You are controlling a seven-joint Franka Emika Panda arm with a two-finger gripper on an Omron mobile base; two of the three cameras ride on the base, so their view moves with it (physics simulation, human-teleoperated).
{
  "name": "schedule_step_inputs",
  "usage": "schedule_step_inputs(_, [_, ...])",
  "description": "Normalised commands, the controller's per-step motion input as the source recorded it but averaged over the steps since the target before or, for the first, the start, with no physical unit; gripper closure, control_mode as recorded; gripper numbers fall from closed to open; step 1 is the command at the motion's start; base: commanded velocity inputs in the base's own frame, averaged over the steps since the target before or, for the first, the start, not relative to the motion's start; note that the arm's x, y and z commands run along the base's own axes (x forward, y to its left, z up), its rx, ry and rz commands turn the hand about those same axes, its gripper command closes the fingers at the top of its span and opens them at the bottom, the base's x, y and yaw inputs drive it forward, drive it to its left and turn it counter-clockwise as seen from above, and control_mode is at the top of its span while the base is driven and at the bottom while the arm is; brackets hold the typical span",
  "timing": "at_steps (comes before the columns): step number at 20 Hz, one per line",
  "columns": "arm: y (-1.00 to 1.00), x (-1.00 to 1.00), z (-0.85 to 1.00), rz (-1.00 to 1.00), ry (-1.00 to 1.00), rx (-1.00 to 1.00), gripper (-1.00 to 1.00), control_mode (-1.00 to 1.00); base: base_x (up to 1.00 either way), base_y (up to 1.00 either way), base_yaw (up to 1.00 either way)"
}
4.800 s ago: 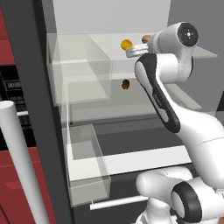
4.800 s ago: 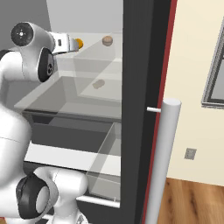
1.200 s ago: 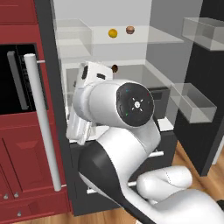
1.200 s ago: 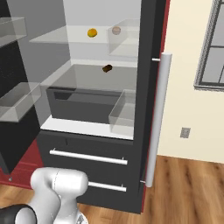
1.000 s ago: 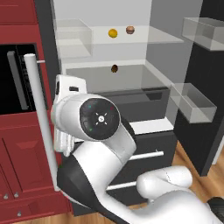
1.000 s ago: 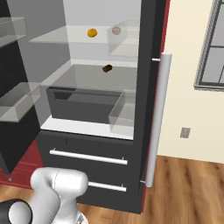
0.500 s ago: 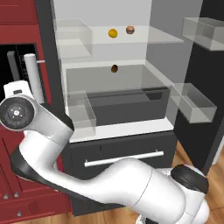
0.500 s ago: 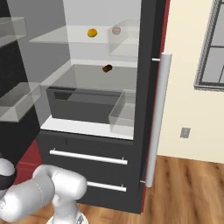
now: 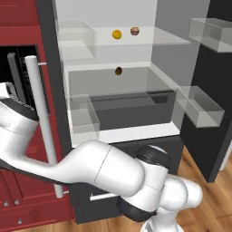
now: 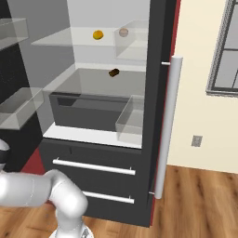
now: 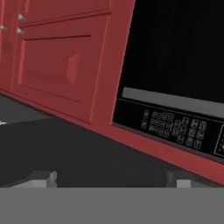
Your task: Place the mango in the correct fridge rack based on whether it is a fruit or vegetable. Finally, close the fridge door.
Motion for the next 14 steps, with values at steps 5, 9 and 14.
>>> schedule_step_inputs(5, [-0.06,0.4,-0.28,-0.34,0.0,-0.06,-1.0,-1.0,0.0,0.0,0.0])
schedule_step_inputs(9, [-0.61,0.08,-0.03,-0.23,0.0,0.0,-1.0,-1.0,0.0,0.0,0.0])
schedule_step_inputs(14, [-0.95,0.0,0.0,-0.14,-0.03,0.01,-1.0,-1.0,0.0,0.0,0.0])
